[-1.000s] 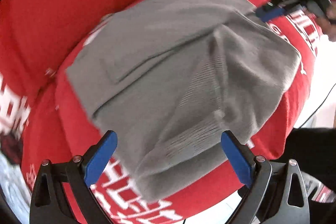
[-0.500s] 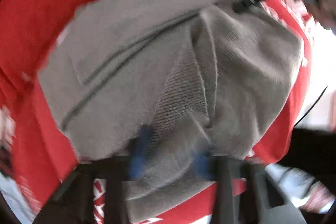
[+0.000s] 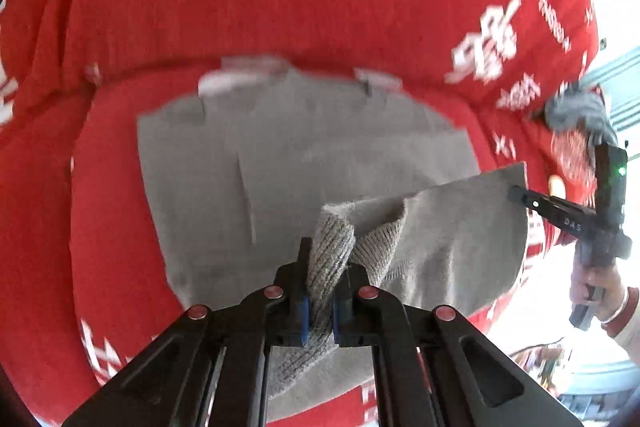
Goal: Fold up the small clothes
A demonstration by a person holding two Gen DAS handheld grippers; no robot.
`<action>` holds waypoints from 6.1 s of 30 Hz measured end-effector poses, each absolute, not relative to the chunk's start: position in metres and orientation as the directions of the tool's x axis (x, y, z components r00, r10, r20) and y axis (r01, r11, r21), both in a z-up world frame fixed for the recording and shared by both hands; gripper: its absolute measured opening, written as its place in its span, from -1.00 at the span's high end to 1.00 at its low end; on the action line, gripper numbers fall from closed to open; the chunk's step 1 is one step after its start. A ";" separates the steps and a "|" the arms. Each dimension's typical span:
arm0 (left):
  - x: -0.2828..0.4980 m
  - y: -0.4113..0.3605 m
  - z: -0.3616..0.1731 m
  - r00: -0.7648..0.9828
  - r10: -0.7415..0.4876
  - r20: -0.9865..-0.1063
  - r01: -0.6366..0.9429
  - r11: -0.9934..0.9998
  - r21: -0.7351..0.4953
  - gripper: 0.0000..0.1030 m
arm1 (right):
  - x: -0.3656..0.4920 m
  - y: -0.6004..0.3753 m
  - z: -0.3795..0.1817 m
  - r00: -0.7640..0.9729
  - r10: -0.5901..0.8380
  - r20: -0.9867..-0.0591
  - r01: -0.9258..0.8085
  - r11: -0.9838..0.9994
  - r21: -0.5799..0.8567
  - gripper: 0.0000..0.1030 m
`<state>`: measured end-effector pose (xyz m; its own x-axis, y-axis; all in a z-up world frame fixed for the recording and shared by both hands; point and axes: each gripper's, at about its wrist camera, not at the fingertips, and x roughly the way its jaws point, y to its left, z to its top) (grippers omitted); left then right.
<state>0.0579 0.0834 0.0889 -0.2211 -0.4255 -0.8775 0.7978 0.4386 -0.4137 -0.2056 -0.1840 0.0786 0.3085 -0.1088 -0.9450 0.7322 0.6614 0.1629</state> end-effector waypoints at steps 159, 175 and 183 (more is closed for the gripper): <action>0.048 0.176 0.020 -0.059 -0.122 -0.991 0.706 0.697 -0.128 -0.99 | -0.163 -0.034 -0.008 0.292 0.253 -0.922 0.816 0.438 0.378 0.23; 0.101 0.187 0.013 -0.143 -0.240 -0.960 0.600 0.750 -0.277 -0.99 | -0.137 -0.015 -0.050 0.533 0.381 -0.755 0.763 0.168 0.624 0.07; 0.120 0.184 0.000 -0.236 -0.312 -0.920 0.537 0.747 -0.391 -0.99 | -0.126 -0.007 -0.077 0.658 0.354 -0.665 0.703 0.028 0.711 0.07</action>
